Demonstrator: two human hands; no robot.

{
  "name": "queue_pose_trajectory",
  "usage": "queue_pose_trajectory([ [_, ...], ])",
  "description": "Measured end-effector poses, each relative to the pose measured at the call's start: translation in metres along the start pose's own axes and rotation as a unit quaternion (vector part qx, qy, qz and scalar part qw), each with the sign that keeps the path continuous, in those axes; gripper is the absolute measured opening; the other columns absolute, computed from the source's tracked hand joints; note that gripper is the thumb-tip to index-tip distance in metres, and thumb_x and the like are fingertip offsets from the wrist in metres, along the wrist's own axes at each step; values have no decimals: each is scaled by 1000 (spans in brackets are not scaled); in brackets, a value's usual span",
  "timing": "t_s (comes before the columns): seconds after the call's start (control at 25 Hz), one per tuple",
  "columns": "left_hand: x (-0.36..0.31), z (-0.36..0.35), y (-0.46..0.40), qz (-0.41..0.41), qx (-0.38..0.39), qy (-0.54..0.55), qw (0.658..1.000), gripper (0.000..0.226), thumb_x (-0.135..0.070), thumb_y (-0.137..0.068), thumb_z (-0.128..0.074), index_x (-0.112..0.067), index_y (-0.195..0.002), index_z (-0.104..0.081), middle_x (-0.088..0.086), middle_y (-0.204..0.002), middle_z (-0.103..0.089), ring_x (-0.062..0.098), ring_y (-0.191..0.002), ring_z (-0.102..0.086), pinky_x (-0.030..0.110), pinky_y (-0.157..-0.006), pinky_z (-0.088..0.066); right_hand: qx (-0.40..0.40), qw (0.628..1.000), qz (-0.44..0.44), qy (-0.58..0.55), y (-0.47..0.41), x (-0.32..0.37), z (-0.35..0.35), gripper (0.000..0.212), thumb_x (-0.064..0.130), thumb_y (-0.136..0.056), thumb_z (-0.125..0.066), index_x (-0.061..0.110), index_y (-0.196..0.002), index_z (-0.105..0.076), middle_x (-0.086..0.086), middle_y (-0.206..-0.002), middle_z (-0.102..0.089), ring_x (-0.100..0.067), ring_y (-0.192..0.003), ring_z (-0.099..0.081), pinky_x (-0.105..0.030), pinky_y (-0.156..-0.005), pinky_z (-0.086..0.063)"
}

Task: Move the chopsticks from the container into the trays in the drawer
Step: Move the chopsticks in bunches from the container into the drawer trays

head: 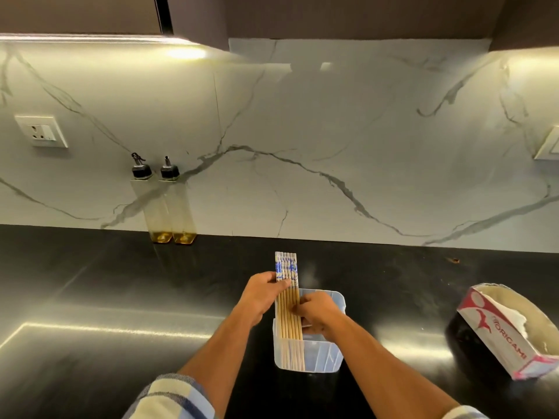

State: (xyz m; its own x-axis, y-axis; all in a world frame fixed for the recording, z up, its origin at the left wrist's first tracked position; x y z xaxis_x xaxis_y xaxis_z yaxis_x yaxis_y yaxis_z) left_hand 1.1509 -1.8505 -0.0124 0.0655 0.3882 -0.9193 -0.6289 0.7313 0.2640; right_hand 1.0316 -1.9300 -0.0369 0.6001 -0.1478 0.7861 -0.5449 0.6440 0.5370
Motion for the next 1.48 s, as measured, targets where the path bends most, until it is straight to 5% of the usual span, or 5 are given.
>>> queue_pose_trajectory([
  [0.28, -4, 4, 1, -13, 13, 22, 1000, 7, -29, -93, -68, -27, -99, -70, 0, -99, -75, 17, -96, -71, 41, -98, -55, -8, 999, 40, -28, -1, 4, 9, 19, 18, -95, -65, 12, -111, -71, -7, -103, -76, -21, -90, -76, -42, -87, -60],
  [0.56, -25, 21, 10, -29, -72, 108, 991, 61, -42, -88, -72, -15, -139, -54, 2, -131, -63, 19, -121, -58, 35, -102, -47, -19, 995, 76, -67, 20, 25, 37, 13, 16, -92, -68, 6, -99, -72, -10, -89, -78, -19, -80, -77, -36, -80, -63],
  [0.96, -86, 35, 101, -171, 8, 85, 982, 35, -34, -93, -67, -18, -123, -67, 5, -113, -75, 17, -106, -72, 45, -103, -53, 49, 973, 159, -158, 135, 63, 54, 19, 14, -90, -70, 2, -105, -73, -15, -94, -78, -28, -89, -76, -39, -82, -62],
  [1.16, -36, 3, 183, -127, 131, 59, 982, 17, -26, -92, -68, -21, -107, -75, 21, -105, -74, 19, -85, -67, 30, -76, -57, 119, 975, 95, -163, 197, -15, 0, 19, 9, -93, -64, 1, -109, -72, -16, -101, -77, -28, -93, -75, -39, -83, -62],
  [1.48, 143, -32, 264, 124, 172, 168, 963, 25, -18, -97, -61, -11, -119, -68, 8, -108, -78, 19, -102, -74, 31, -87, -59, 161, 972, -72, -153, 226, -188, -90, 18, 8, -92, -64, 0, -107, -71, -17, -98, -77, -29, -91, -76, -41, -85, -61],
])
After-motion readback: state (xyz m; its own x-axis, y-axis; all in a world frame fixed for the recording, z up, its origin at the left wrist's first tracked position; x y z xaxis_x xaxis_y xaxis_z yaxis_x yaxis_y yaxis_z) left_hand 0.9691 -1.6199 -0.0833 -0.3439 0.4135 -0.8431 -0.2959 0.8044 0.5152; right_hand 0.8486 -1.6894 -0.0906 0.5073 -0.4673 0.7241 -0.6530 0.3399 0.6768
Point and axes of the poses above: each hand's wrist, its own y-axis away from the middle knuckle, its own z-axis out of the back of the hand, x = y × z, the point moved 4 cm from there along -y, towards the middle knuckle
